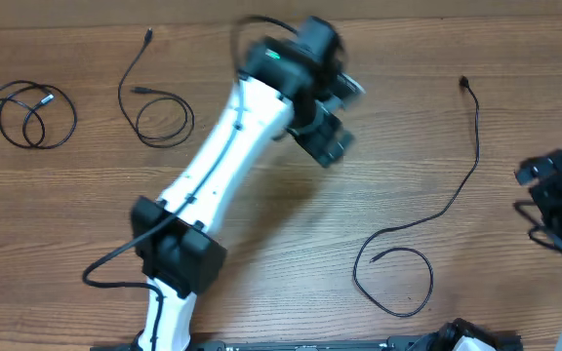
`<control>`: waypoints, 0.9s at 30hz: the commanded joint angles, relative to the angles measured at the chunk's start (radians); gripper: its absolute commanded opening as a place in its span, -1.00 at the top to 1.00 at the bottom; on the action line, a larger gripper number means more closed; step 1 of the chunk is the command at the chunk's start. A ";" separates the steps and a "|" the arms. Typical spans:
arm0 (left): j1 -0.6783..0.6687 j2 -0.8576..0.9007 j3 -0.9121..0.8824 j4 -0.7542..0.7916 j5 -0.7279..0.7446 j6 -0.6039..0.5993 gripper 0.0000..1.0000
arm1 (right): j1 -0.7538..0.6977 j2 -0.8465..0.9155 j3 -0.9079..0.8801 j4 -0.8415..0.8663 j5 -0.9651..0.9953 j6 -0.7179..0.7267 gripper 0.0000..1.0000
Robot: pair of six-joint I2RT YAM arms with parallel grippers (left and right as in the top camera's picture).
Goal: Untangle cables
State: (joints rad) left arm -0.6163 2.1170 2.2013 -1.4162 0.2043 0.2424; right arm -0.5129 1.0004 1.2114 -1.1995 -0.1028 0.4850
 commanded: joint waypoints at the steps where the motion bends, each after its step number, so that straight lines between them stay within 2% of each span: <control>1: -0.087 -0.005 -0.096 0.068 -0.027 0.146 -0.99 | -0.010 -0.057 0.009 -0.021 0.021 -0.001 -1.00; 9: -0.257 -0.005 -0.347 0.234 -0.028 0.333 -0.99 | -0.010 -0.066 0.009 -0.068 0.020 -0.010 -1.00; 13: -0.318 -0.005 -0.449 0.339 -0.027 0.341 -0.99 | -0.010 -0.066 0.009 -0.067 0.021 -0.010 -1.00; 15: -0.335 -0.004 -0.479 0.411 -0.027 0.307 -0.99 | -0.010 -0.066 0.009 -0.068 0.021 -0.010 -1.00; 20: -0.359 -0.004 -0.538 0.555 -0.020 0.096 -0.99 | -0.010 -0.066 0.009 -0.078 0.021 -0.011 -1.00; 22: -0.362 -0.004 -0.562 0.582 -0.019 0.065 -0.99 | -0.010 -0.066 0.009 -0.081 0.021 -0.011 -1.00; 27: -0.364 -0.004 -0.609 0.592 0.037 0.074 -0.99 | -0.010 -0.066 0.009 -0.082 0.020 -0.010 -1.00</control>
State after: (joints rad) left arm -0.9756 2.1174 1.6207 -0.8257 0.1867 0.3553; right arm -0.5175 0.9379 1.2114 -1.2804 -0.0959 0.4816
